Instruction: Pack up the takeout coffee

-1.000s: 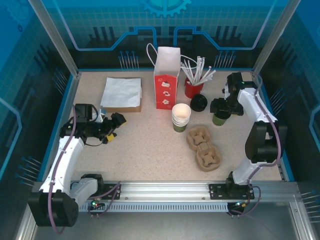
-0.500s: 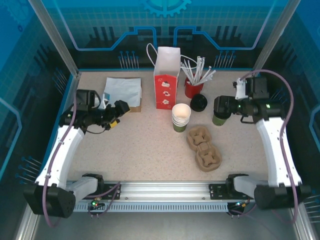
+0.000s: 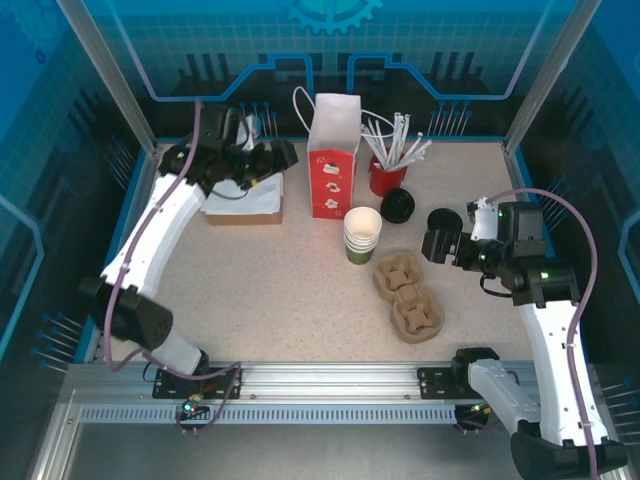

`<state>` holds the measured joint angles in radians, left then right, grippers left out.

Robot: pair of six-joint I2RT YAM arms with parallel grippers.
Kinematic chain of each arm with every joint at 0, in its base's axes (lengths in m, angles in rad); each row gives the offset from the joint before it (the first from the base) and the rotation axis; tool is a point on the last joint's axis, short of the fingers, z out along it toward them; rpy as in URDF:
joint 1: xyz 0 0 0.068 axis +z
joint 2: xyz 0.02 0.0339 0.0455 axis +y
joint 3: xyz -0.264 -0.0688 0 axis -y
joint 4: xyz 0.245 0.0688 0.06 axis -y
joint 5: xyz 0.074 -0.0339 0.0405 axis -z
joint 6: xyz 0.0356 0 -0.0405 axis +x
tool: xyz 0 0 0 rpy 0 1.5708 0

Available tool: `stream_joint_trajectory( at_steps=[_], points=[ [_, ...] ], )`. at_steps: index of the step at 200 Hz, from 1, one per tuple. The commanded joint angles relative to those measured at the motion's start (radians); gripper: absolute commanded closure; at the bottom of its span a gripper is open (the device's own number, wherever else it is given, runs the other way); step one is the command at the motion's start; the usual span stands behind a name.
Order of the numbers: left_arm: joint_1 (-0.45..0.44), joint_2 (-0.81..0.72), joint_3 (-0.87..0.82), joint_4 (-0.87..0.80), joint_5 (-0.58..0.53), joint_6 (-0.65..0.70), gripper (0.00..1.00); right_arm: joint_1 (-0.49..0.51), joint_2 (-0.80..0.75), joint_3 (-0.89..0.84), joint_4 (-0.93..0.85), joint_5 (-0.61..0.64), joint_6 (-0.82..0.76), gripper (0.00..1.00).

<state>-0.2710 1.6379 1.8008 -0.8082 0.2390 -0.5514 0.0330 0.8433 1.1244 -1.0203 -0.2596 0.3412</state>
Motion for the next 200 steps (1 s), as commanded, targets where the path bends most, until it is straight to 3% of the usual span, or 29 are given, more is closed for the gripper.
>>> stream_joint_trajectory(
  at_steps=[1,41,84,129,200],
  points=[
    [-0.017,0.124,0.162,-0.076,-0.107,0.047,0.12,0.011,-0.006,-0.022,0.009,-0.005,0.027,0.05],
    [-0.023,0.367,0.469,-0.147,-0.134,0.051,0.17,0.013,-0.001,-0.065,0.026,0.005,0.029,0.05],
    [-0.023,0.566,0.713,-0.193,-0.118,0.035,0.29,0.012,0.008,-0.11,0.049,0.002,0.036,0.04],
    [-0.024,0.624,0.735,-0.179,-0.086,0.015,0.46,0.013,0.016,-0.131,0.058,0.007,0.033,0.04],
    [-0.023,0.571,0.735,-0.201,-0.127,0.08,0.92,0.012,0.019,-0.138,0.059,0.018,0.03,0.04]
  ],
)
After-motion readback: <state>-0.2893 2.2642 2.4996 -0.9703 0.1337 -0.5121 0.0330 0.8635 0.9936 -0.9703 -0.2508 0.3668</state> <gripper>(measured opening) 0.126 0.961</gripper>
